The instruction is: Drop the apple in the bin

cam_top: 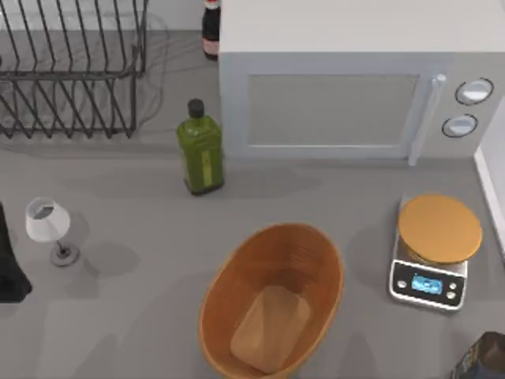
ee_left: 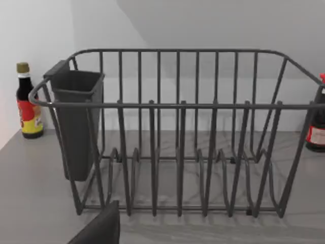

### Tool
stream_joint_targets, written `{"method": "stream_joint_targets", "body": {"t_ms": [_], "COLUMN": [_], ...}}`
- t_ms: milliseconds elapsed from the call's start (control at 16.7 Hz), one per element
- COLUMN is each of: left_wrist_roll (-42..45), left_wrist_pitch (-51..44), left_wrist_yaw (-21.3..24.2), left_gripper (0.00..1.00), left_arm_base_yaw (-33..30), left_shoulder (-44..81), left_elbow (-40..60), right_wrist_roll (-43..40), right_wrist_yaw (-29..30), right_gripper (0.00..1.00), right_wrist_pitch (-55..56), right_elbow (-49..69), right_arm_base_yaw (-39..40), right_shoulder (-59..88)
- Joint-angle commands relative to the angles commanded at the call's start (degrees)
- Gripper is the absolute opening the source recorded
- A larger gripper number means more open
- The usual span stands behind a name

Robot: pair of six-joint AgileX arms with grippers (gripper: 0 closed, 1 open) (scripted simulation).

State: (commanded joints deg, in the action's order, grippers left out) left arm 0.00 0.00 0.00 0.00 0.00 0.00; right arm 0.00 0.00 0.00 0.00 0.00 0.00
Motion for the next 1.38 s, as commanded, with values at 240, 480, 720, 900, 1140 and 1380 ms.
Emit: {"method": "stream_joint_targets", "body": {"t_ms": [240, 480, 720, 900, 1140, 1380], "left_wrist_roll": [0.66, 4.23, 9.63, 14.11, 19.86, 24.59], "left_wrist_pitch": [-1.19, -7.78, -18.36, -27.73, -39.75, -49.01], "left_wrist_yaw": [0.09, 0.65, 1.41, 1.93, 2.36, 2.76], "left_gripper": [1.0, 1.0, 1.0, 1.0, 1.0, 1.0], "left_arm_base_yaw": [0.31, 1.94, 4.49, 6.69, 9.84, 12.39], "left_shoulder": [1.8, 12.76, 33.15, 52.03, 75.98, 93.28], "left_elbow": [1.77, 11.48, 25.67, 36.99, 51.62, 64.34], "right_wrist_roll": [0.0, 0.0, 0.0, 0.0, 0.0, 0.0], "right_wrist_yaw": [0.0, 0.0, 0.0, 0.0, 0.0, 0.0], "right_gripper": [1.0, 1.0, 1.0, 1.0, 1.0, 1.0], "right_wrist_pitch": [0.0, 0.0, 0.0, 0.0, 0.0, 0.0], "right_elbow": [0.0, 0.0, 0.0, 0.0, 0.0, 0.0], "right_arm_base_yaw": [0.0, 0.0, 0.0, 0.0, 0.0, 0.0], "right_shoulder": [0.0, 0.0, 0.0, 0.0, 0.0, 0.0]}}
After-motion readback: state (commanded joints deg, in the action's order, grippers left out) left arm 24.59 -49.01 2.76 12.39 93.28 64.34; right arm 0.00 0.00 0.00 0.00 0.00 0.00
